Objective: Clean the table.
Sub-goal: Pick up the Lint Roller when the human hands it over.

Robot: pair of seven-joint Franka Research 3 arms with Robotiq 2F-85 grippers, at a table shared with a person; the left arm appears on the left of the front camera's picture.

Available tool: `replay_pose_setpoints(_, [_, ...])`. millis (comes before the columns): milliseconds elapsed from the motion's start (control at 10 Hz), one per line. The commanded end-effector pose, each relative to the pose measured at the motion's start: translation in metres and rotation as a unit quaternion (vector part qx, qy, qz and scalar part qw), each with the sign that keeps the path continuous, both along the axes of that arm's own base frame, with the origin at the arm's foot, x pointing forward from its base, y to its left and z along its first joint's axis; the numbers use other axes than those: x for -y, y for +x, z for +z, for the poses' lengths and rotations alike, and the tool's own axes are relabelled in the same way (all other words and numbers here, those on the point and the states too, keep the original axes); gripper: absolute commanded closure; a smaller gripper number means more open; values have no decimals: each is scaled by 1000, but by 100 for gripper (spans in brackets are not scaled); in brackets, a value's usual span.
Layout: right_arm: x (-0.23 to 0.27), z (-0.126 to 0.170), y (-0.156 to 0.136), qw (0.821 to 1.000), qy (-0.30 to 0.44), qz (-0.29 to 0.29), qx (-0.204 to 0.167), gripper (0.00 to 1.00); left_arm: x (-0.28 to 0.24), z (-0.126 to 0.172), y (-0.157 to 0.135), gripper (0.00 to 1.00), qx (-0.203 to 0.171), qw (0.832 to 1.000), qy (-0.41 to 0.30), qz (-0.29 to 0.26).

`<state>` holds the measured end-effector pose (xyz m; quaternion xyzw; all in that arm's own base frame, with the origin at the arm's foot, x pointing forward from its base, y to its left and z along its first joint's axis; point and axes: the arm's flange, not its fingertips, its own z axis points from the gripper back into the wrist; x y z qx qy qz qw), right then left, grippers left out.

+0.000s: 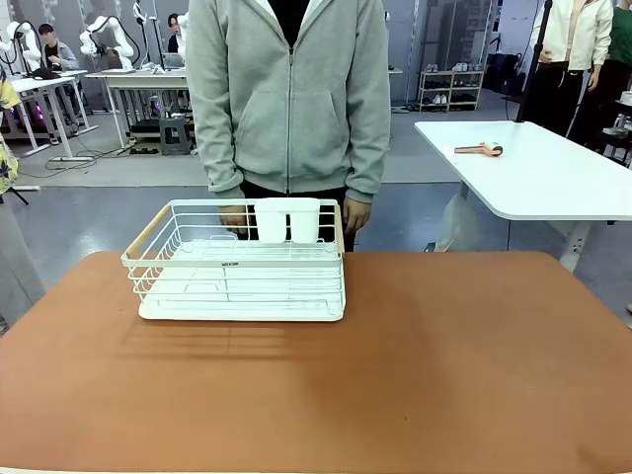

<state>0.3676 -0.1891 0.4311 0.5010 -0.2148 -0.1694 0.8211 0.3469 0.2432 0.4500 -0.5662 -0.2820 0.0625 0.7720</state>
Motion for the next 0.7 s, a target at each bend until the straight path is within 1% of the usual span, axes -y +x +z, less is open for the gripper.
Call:
replay_pose_setpoints(0, [0,1,0,1000,5,0,2,0,-2,0,-2,0,2,1000,-1,-1])
replay_pose_setpoints(600, [0,1,0,1000,5,0,2,0,-2,0,-2,0,2,1000,-1,-1])
